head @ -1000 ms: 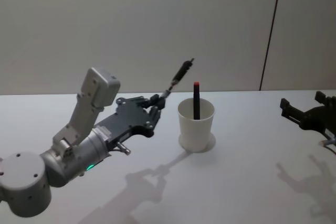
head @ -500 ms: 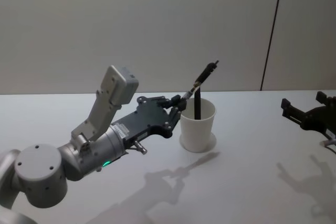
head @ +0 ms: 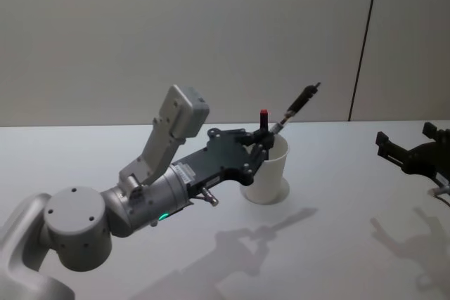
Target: Place the pen into the pen holder.
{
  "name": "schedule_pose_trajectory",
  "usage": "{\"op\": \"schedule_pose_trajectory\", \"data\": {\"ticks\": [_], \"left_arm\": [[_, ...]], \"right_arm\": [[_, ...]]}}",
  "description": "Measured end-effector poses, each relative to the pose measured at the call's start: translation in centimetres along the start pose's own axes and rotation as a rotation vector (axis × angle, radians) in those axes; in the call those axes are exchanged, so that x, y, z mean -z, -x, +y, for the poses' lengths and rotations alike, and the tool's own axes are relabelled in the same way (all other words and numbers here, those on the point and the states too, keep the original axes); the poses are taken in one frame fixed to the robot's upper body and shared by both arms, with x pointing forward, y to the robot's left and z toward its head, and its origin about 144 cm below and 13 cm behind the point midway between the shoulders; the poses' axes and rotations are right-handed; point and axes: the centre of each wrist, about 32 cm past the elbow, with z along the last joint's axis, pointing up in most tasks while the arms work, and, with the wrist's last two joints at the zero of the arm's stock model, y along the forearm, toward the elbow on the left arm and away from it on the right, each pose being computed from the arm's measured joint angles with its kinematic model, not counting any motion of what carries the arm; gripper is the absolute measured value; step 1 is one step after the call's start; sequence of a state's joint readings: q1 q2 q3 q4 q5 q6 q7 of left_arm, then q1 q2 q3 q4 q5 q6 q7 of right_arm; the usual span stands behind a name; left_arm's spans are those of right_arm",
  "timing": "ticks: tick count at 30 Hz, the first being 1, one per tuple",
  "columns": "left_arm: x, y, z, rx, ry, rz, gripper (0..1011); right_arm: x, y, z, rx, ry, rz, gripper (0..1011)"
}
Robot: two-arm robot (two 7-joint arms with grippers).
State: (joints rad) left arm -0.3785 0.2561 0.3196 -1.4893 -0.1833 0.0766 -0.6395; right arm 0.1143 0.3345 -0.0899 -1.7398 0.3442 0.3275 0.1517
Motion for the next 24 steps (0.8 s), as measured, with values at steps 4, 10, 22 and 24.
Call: {"op": "schedule_pose_trajectory", "data": {"ticks": [4, 10, 22, 24], "left_arm": [[-0.1, 0.3, -0.6, 0.017, 0.005, 0.004, 127], [-0.1, 0.7, -1.3, 0.038, 0.012, 0.009, 129], [-0.2, 1.4, -2.3, 0.066, 0.017, 0.018, 127], [-0.2, 1.5, -2.4, 0.069, 0.018, 0.020, 129]], "right_arm": [[0.0, 0.0, 0.0, 0.000, 0.000, 0.000, 1002], [0.0, 0.0, 0.0, 0.000, 0.000, 0.000, 1002], [0.0, 0.0, 0.0, 0.000, 0.000, 0.000, 1002], [0.0, 0.0, 0.0, 0.000, 0.000, 0.000, 1002]]}}
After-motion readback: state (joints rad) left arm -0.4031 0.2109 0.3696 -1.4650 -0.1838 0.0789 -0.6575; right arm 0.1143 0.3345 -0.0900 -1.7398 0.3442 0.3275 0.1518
